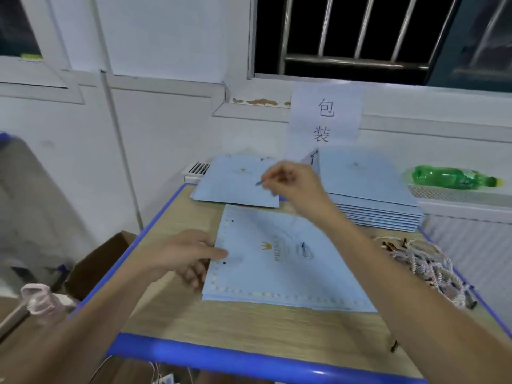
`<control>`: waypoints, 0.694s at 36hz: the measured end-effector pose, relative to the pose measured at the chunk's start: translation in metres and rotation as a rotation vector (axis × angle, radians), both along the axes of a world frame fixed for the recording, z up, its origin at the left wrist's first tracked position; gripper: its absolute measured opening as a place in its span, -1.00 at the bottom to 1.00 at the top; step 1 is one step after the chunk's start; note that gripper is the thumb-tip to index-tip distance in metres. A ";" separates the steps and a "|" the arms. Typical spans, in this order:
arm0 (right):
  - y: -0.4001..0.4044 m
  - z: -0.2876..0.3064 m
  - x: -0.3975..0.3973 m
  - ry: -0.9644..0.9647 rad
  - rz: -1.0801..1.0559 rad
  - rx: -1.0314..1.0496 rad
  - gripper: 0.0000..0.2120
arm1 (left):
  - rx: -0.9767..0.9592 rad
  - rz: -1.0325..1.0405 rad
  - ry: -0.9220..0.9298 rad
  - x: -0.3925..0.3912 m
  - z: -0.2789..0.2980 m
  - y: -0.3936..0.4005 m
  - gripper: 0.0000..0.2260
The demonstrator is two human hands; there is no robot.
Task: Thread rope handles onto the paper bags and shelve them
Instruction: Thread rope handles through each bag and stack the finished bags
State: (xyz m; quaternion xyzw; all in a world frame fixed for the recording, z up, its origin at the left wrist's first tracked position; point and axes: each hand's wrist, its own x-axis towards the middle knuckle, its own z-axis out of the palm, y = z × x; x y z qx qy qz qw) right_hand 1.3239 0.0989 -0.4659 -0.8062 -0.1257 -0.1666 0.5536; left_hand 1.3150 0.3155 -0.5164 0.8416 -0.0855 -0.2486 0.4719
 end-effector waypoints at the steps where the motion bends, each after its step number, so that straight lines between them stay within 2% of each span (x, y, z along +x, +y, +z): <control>1: 0.004 -0.017 0.007 0.048 0.012 -0.028 -0.73 | 0.007 0.042 0.031 0.006 0.000 -0.003 -0.80; 5: 0.012 -0.071 0.025 0.236 -0.020 -0.063 -0.79 | 0.119 0.159 0.019 0.036 0.001 -0.012 -0.65; 8: 0.008 -0.089 0.029 0.303 -0.104 0.026 -0.82 | 0.178 0.165 0.006 0.055 0.002 -0.018 -0.69; 11: 0.006 -0.088 0.027 0.359 -0.070 0.168 -0.85 | 0.161 0.202 -0.015 0.069 0.003 -0.031 -0.75; 14: 0.010 -0.084 0.024 0.424 -0.044 0.243 -0.86 | 0.101 0.225 -0.130 0.076 -0.001 -0.044 -0.71; 17: 0.010 -0.078 0.021 0.486 -0.036 0.363 -0.88 | 0.149 0.201 -0.315 0.078 -0.012 -0.052 -0.58; 19: 0.007 -0.067 0.018 0.516 -0.027 0.419 -0.88 | 0.150 0.172 -0.369 0.083 -0.019 -0.050 -0.57; 22: -0.001 -0.034 0.013 0.436 -0.041 0.356 -0.93 | 0.077 0.077 -0.260 0.088 -0.015 -0.037 -0.65; 25: -0.010 0.015 0.004 0.233 -0.048 0.322 -0.91 | -0.050 0.072 -0.171 0.082 -0.008 -0.023 -0.82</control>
